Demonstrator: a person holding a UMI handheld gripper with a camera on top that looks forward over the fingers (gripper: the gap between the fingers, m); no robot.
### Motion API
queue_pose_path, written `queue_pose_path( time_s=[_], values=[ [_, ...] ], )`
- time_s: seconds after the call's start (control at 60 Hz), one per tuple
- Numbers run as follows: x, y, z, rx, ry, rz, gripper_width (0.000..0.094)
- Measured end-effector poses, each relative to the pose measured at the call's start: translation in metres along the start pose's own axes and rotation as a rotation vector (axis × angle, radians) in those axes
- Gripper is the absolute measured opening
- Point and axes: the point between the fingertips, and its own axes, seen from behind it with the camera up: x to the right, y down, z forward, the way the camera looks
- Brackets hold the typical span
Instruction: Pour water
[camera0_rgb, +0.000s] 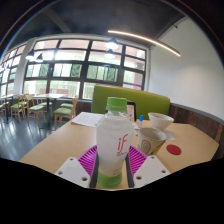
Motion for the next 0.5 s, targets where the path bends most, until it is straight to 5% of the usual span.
queue_pose_path(
  time_s=[0.1, 0.267, 0.5],
  values=[
    [-0.006, 0.015, -0.005, -0.059, 0.001, 0.035, 0.0422],
    [-0.008, 0.013, -0.007, -0.063, -0.055, 0.106, 0.0266],
    [-0.036, 0.003, 0.006, -0.08, -0.127, 0.193, 0.0263]
  ],
)
